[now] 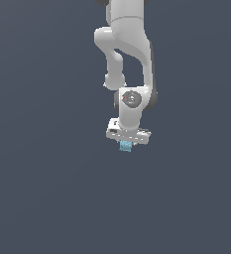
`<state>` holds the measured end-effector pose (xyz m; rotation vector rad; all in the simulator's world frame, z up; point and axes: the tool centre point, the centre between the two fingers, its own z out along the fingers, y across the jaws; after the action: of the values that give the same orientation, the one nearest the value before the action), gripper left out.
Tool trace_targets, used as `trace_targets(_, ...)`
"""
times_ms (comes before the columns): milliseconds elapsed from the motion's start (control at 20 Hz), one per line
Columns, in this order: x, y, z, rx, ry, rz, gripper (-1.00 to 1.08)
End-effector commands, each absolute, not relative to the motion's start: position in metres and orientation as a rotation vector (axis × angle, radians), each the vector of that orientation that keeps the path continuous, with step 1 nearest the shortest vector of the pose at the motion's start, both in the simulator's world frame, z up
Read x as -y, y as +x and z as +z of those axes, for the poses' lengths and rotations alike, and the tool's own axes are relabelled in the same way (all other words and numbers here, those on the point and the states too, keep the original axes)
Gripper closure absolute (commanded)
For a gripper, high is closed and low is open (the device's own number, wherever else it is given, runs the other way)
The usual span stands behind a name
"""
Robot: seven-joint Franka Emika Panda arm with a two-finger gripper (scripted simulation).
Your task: Pick up the object and move it to a goal position.
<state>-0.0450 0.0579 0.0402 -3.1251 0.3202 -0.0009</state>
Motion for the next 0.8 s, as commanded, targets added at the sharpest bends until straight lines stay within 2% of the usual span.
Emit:
trace_targets(0,-0.058,-0.045,0.039,-0.321,-3.125,0.000,1.08)
trace_targets(450,-0.057,-0.045,0.041,-0.321,-3.125,-0.001,1.08)
trace_targets(750,-0.041,-0.041,0.060,-0.321,-3.125,-0.001,1.08)
